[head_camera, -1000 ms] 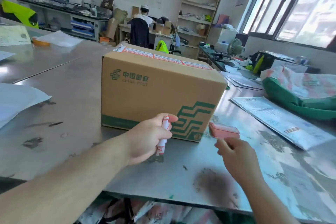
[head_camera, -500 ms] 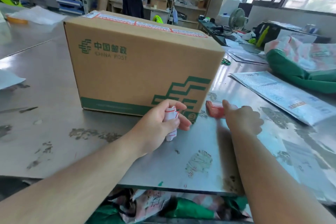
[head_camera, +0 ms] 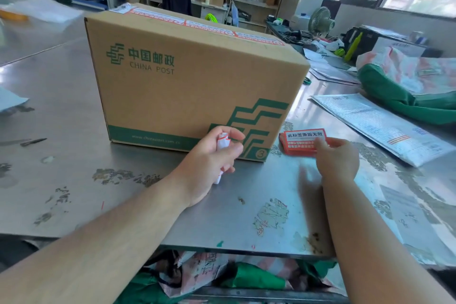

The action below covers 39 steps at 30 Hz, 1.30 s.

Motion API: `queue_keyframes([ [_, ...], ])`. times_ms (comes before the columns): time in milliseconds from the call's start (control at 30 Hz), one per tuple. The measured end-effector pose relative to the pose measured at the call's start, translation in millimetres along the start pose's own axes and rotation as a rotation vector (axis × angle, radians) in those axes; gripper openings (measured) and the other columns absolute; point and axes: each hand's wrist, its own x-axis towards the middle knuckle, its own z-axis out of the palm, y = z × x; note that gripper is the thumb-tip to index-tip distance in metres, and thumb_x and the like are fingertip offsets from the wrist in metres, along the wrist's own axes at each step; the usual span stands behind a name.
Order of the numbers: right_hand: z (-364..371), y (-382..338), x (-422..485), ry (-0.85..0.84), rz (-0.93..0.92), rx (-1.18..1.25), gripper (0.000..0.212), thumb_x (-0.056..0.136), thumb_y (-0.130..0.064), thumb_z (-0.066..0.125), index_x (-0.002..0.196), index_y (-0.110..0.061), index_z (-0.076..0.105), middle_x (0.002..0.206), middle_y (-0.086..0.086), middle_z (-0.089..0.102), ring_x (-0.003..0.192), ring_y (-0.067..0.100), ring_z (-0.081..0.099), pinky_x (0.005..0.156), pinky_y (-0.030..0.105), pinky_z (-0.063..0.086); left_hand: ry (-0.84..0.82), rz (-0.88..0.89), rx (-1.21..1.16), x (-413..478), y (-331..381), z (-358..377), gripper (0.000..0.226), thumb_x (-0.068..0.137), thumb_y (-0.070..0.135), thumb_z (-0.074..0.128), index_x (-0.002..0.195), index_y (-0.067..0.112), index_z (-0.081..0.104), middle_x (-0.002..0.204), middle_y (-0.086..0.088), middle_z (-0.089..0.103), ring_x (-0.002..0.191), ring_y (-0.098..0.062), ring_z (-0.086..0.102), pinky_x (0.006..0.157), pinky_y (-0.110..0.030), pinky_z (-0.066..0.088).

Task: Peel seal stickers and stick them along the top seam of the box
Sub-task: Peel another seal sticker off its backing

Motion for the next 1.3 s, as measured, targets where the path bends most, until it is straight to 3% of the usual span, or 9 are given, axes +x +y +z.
queue_keyframes([
  [133,-18,-5,-9,-0.04,0.087,0.26,0.018,0.088,-0.029,0.065,0.094,-0.014,0.073,0.086,0.005,0.068,0.078,0.02,0.06,0.071,0.028,0.039,0.063,0.019,0.029,1,-2,1,0.026,0.082,0.018,0.067,0.104,0.025,0.056,0.061,0.009,0.04,0.051,-0.012,0.039,0.06,-0.025,0.036],
  [267,-30,-9,-44,-0.218,0.281,0.843,0.018,0.096,-0.012,0.058,0.078,-0.014,0.057,0.06,0.0,0.053,0.041,0.007,0.042,0.04,0.018,0.029,0.076,0.011,-0.013,2,2,3,0.019,0.08,0.022,0.063,0.098,0.018,0.056,0.053,0.012,0.038,0.044,-0.009,0.033,0.053,-0.025,0.031],
  [400,-32,-12,-95,-0.313,0.248,1.111,0.02,0.1,-0.011,0.055,0.08,-0.013,0.055,0.059,-0.001,0.054,0.048,0.009,0.048,0.046,0.017,0.035,0.07,0.063,0.051,-5,4,6,0.042,0.078,0.05,0.065,0.092,0.01,0.061,0.055,0.014,0.04,0.045,-0.007,0.029,0.052,-0.026,0.022],
  [533,-28,-7,-120,-0.37,0.163,1.218,0.021,0.099,-0.007,0.052,0.08,-0.013,0.053,0.067,0.005,0.057,0.055,0.013,0.049,0.051,0.019,0.04,0.055,0.141,0.224,-11,8,10,0.054,0.075,0.067,0.057,0.093,0.018,0.07,0.082,0.006,0.069,0.049,0.004,0.047,0.059,-0.025,0.031],
  [667,-25,-7,-128,-0.463,0.041,1.112,0.022,0.097,-0.004,0.054,0.076,-0.011,0.056,0.068,0.007,0.06,0.056,0.015,0.051,0.053,0.022,0.042,0.016,0.129,0.178,-13,14,14,0.039,0.091,0.044,0.061,0.099,0.007,0.069,0.058,0.021,0.062,0.046,0.008,0.051,0.05,-0.008,0.036],
  [800,-23,-9,-132,-0.479,-0.096,0.77,0.019,0.088,-0.02,0.067,0.07,-0.024,0.065,0.067,0.003,0.064,0.06,0.016,0.054,0.06,0.028,0.042,0.066,0.16,0.245,-12,10,11,0.017,0.09,0.017,0.068,0.09,0.0,0.068,0.077,0.009,0.075,0.069,0.002,0.066,0.067,-0.009,0.048],
  [1100,-22,-11,-141,-0.329,-0.251,0.461,0.019,0.091,-0.024,0.072,0.08,-0.027,0.057,0.07,0.008,0.071,0.059,0.018,0.058,0.063,0.035,0.045,0.241,0.197,0.423,-11,6,13,0.01,0.089,0.021,0.071,0.082,0.015,0.067,0.073,0.005,0.072,0.067,-0.003,0.066,0.062,-0.013,0.049],
  [1233,-18,-8,-137,-0.273,-0.216,0.413,0.016,0.089,-0.03,0.074,0.081,-0.028,0.06,0.07,0.004,0.073,0.065,0.023,0.067,0.068,0.039,0.05,0.138,0.18,0.391,-13,8,10,0.019,0.091,0.027,0.067,0.078,0.014,0.066,0.077,-0.001,0.073,0.071,-0.011,0.066,0.067,-0.022,0.05],
  [1300,-18,-9,-136,-0.255,-0.204,0.401,0.016,0.088,-0.031,0.074,0.08,-0.025,0.061,0.07,0.002,0.073,0.067,0.021,0.068,0.068,0.039,0.05,0.075,0.146,0.365,-14,9,9,0.022,0.09,0.028,0.068,0.078,0.009,0.064,0.071,0.0,0.07,0.063,-0.005,0.06,0.061,-0.016,0.046],
])
